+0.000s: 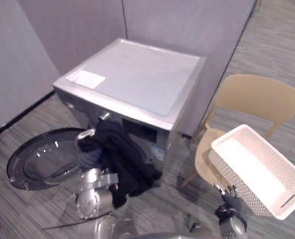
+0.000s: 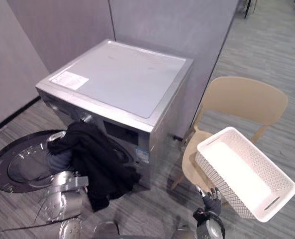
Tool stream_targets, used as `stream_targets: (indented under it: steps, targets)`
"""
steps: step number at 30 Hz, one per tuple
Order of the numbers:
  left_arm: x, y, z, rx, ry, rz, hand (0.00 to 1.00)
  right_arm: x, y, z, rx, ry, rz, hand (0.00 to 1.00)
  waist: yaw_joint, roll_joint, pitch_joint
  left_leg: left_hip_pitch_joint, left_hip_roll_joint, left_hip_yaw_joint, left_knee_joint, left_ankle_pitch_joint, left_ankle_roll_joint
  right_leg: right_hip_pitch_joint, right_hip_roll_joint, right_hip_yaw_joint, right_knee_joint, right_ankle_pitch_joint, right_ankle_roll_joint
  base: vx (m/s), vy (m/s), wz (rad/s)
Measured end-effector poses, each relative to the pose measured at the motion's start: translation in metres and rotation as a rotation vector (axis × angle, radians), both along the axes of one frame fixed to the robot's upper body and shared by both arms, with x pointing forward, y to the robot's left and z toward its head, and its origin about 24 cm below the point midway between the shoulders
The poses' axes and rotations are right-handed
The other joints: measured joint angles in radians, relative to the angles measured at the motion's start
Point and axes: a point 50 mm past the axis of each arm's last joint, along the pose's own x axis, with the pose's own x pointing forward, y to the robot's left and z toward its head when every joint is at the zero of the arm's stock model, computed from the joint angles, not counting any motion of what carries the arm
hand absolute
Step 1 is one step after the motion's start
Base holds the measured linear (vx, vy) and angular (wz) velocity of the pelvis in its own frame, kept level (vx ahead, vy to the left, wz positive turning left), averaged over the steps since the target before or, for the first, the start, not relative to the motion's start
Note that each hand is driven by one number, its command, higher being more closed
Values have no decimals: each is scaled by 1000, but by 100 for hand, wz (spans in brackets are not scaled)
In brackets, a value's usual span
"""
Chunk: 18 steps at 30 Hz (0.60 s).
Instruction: Pick up the laundry basket with both hands and put the clothes into the washing machine.
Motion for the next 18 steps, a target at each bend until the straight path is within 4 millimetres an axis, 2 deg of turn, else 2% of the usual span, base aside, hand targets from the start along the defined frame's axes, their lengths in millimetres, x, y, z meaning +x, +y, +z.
stream_targets:
  steps: [1,2,3,4,5,6,7,8,9,10,11,12,13,14,15,18]
  targets:
    - [2,1,0,8,0,-5,100,7,6,2,14,-16,2,0,9,-6,-2,-21,-3,21,13,-13,16,-3,0,1,-52,43,-55,23,322,-81]
    - [5,0,2,12,-8,-24,100,15,15,4,28,-33,27,0,1,-27,-1,-45,-16,56,19,-38,53,-10,-6,2,-147,174,-110,22,291,-67]
    - [11,-2,-1,14,4,-39,100,20,19,6,34,-43,44,0,4,-17,-1,-51,-24,70,8,-42,77,-10,-9,4,-219,331,-81,8,284,-46]
    - [15,-4,-3,8,11,-44,100,20,19,6,42,-46,41,0,4,-2,3,-45,-22,77,2,-36,86,-9,1,28,-170,296,-56,33,306,-14]
    - [19,-8,-5,-7,23,-52,100,18,19,4,51,-40,36,0,1,3,1,-22,-33,80,-15,-32,96,1,11,60,-84,208,-28,112,345,6]
    - [19,-10,-6,-21,28,-57,100,10,19,0,58,-20,34,0,-2,-3,-2,19,-48,88,-45,-25,108,26,43,113,0,83,-3,182,383,13]
    - [19,-12,-6,-22,26,-65,100,5,19,-2,68,-16,31,0,-9,-4,-5,57,-66,89,-88,-18,119,53,93,173,73,-16,28,171,274,11]
    - [19,-13,-6,-22,25,-68,100,2,19,-3,75,-16,29,0,-12,-8,-9,74,-76,89,-111,-13,121,60,115,206,101,-59,39,168,179,6]
    - [19,-16,-5,-21,20,-82,100,-3,18,-5,84,-15,15,0,-14,-32,-24,97,-102,95,-158,0,121,57,161,242,140,-135,35,163,97,8]
    - [20,-24,-5,-17,21,-119,100,-9,17,-7,86,-17,3,0,-17,-46,-33,112,-124,96,-193,12,121,50,206,282,160,-198,13,150,65,10]
    - [20,-29,-7,-17,27,-141,100,-12,16,-9,87,-12,-4,0,-18,-49,-35,120,-130,95,-206,16,121,45,231,299,168,-219,0,146,-7,16]
    - [21,-36,-9,-18,39,-173,100,-17,16,-13,95,11,-13,0,-18,-48,-34,139,-134,96,-224,22,117,33,277,325,179,-244,-17,131,-61,10]
    - [21,-39,-9,-18,41,-186,100,-20,17,-16,103,24,-16,0,-19,-46,-33,147,-135,96,-226,25,116,28,295,338,170,-247,-29,133,-78,14]
    - [21,-43,-8,-20,37,-205,100,-25,17,-20,114,44,-25,0,-19,-58,-41,152,-148,91,-222,28,111,31,302,341,123,-229,-79,138,-101,13]
    - [21,-46,-8,-26,33,-219,100,-28,18,-23,122,61,-34,0,-24,-42,-42,157,-151,72,-231,37,100,61,305,342,86,-215,-113,160,-101,7]
    - [21,-47,-8,-39,32,-219,100,-38,19,-29,133,99,-34,0,-12,-27,-40,233,-141,78,-298,57,70,110,328,347,72,-209,-118,161,-121,-7]
